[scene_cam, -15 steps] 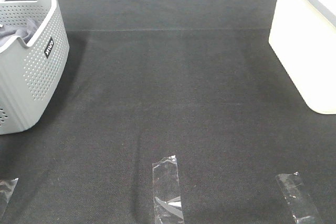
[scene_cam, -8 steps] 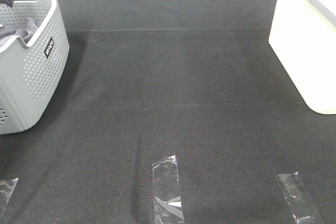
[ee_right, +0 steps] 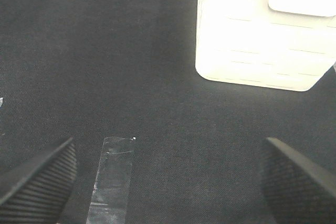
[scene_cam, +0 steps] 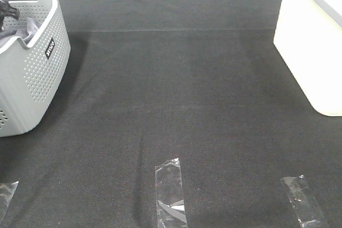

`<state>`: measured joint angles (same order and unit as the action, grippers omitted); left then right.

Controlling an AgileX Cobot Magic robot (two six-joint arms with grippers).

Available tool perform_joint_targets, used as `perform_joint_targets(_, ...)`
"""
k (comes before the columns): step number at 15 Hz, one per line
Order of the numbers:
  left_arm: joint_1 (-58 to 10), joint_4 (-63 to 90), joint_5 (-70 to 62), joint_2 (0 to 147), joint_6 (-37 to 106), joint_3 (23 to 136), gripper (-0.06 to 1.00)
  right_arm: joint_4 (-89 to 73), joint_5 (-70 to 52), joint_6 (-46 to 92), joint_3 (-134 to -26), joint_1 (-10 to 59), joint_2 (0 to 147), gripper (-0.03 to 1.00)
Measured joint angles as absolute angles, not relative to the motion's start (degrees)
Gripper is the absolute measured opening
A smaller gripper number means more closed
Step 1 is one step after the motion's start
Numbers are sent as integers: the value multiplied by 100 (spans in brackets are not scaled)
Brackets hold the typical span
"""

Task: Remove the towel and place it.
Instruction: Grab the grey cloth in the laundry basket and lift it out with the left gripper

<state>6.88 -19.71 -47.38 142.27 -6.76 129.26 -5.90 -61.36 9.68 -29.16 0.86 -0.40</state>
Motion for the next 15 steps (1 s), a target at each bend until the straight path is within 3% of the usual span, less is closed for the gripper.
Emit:
perform_joint_targets(4, 688, -1914, -4612, 14324, -676, 12926, 47, -590, -6136, 963, -2916, 86, -40, 87)
perform_joint_targets(6, 688, -1914, -4521, 14324, -676, 12926, 32, -590, -6136, 963, -2916, 86, -40, 87)
perform_joint_targets(9, 688, -1942, -4521, 14324, -676, 12926, 3, -590, -6136, 963, -2916, 86, -40, 87)
perform_joint_targets(15, 688, -2068, -4864, 14066, -676, 12926, 0, -590, -6136, 963, -2916, 86, -40, 87)
